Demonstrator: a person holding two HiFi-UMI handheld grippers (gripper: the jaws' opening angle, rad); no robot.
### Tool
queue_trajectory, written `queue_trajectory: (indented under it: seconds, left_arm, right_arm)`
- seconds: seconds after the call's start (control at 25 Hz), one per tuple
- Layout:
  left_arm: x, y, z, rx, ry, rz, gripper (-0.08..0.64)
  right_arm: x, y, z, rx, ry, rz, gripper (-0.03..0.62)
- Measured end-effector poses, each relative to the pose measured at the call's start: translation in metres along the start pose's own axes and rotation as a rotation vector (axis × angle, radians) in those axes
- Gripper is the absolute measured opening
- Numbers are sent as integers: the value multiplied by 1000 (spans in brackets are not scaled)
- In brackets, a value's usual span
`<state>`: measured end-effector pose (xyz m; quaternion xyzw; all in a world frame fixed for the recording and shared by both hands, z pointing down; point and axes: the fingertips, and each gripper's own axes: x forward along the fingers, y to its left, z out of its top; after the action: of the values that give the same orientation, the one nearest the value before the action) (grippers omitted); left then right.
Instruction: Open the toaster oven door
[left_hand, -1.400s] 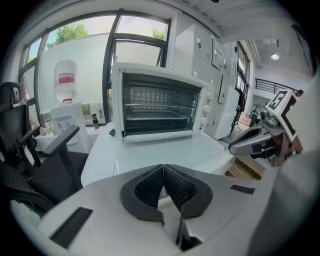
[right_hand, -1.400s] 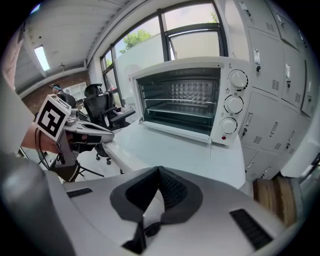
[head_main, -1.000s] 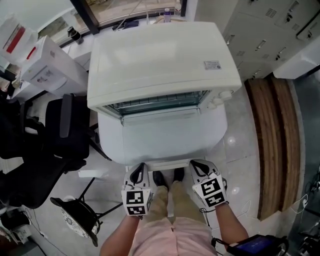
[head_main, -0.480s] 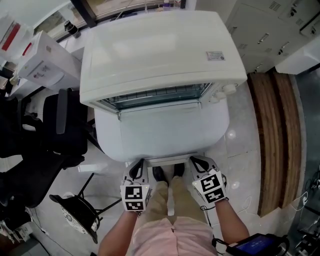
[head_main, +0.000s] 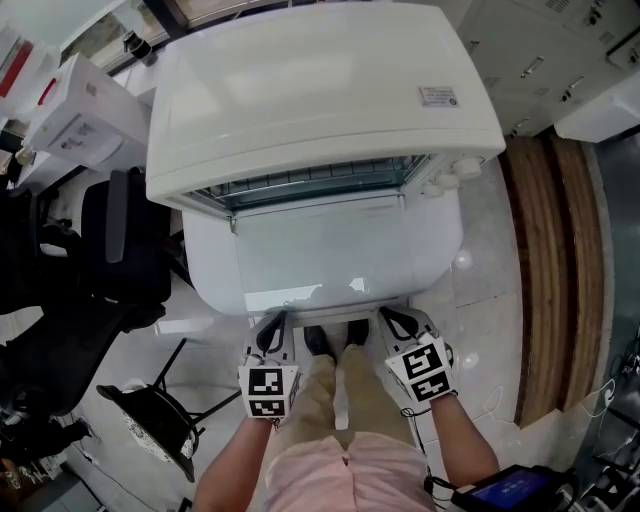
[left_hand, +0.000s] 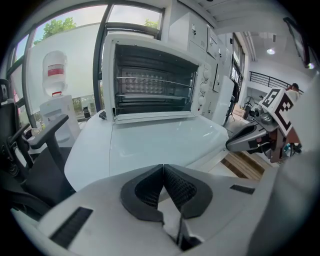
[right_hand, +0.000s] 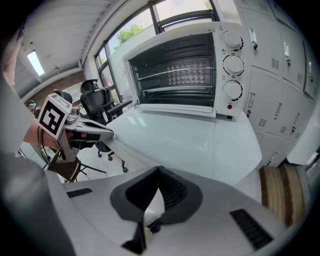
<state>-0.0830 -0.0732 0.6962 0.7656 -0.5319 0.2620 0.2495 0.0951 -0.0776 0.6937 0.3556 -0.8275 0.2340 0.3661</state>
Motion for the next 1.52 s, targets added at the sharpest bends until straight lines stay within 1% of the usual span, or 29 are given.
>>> queue_trajectory:
  seconds: [0.16, 0.32, 0.44, 0.6, 0.72, 0.84, 0.96, 1.08, 1.28, 1.44, 1.52]
  left_arm:
    - [-2, 1, 5, 0, -19, 14, 14]
    - [-12, 0, 31, 7, -77, 35, 14]
    - [-20, 1, 66, 14, -155, 52, 14]
    - [-48, 0, 114, 6, -257, 84, 14]
    - [-72, -1, 157, -4, -349, 107, 14]
    - [-98, -6, 199, 7, -441, 116, 14]
    - [-124, -10, 236, 23, -535, 128, 14]
    - [-150, -14, 265, 19, -612, 132, 14]
    - [-180, -18, 300, 16, -697, 140, 14]
    - [-193, -20, 314, 45, -726, 156, 14]
    - [-197, -20, 315, 43, -722, 161, 14]
  right_arm:
    - [-4, -1, 5, 18, -18, 5, 2]
    - [-20, -2, 28, 38, -76, 6, 2]
    - [-30, -8, 57, 12, -139, -11, 2]
    - [-57, -6, 100, -8, -237, -27, 2]
    - [-83, -1, 140, -31, -334, -38, 2]
    - [-113, 4, 180, -54, -439, -54, 2]
    - [-144, 6, 216, -79, -543, -81, 3]
    - [-171, 10, 244, -97, -632, -108, 3]
    - [-201, 22, 274, -133, -725, -127, 2]
    - [-212, 28, 283, -155, -757, -143, 2]
    - [-216, 30, 286, -162, -766, -151, 2]
